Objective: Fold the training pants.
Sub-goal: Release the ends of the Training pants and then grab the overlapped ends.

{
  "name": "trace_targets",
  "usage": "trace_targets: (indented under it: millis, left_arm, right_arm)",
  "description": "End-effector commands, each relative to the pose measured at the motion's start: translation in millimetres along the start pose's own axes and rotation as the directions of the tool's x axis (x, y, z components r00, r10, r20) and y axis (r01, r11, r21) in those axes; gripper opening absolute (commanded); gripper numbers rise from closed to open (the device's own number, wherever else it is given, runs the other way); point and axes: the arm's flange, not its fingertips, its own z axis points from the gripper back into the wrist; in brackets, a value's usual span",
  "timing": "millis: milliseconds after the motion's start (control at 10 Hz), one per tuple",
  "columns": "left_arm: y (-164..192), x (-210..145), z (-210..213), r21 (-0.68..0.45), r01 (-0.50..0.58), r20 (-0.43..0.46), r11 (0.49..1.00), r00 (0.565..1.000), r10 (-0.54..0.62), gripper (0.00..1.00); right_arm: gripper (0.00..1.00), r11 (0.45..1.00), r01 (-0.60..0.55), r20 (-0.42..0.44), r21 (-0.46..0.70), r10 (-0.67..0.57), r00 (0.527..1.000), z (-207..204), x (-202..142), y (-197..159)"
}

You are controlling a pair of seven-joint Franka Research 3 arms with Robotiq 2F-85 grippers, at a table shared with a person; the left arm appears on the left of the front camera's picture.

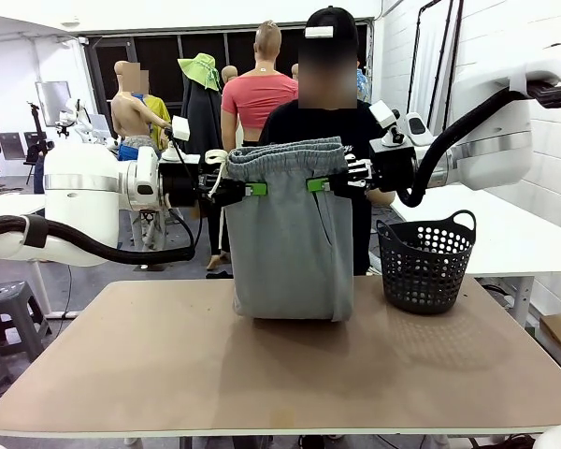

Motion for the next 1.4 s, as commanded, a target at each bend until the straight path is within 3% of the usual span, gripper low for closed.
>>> trace_targets:
  millis: [0,1300]
  left_arm:
    - [-0.2,2.9,-0.2,-0.002,-0.007,0.005,1.000,1.000,0.007,0.00]
    - [-0.2,2.9,-0.2,-0.002,-0.007,0.005,1.000,1.000,0.007,0.00]
  right_arm:
    - [0.00,1.000,0.009,0.026,-0.012,-0.009,1.000,-0.3,1.3,0.2]
    - [0.00,1.000,0.009,0.026,-0.012,-0.009,1.000,-0.3,1.3,0.2]
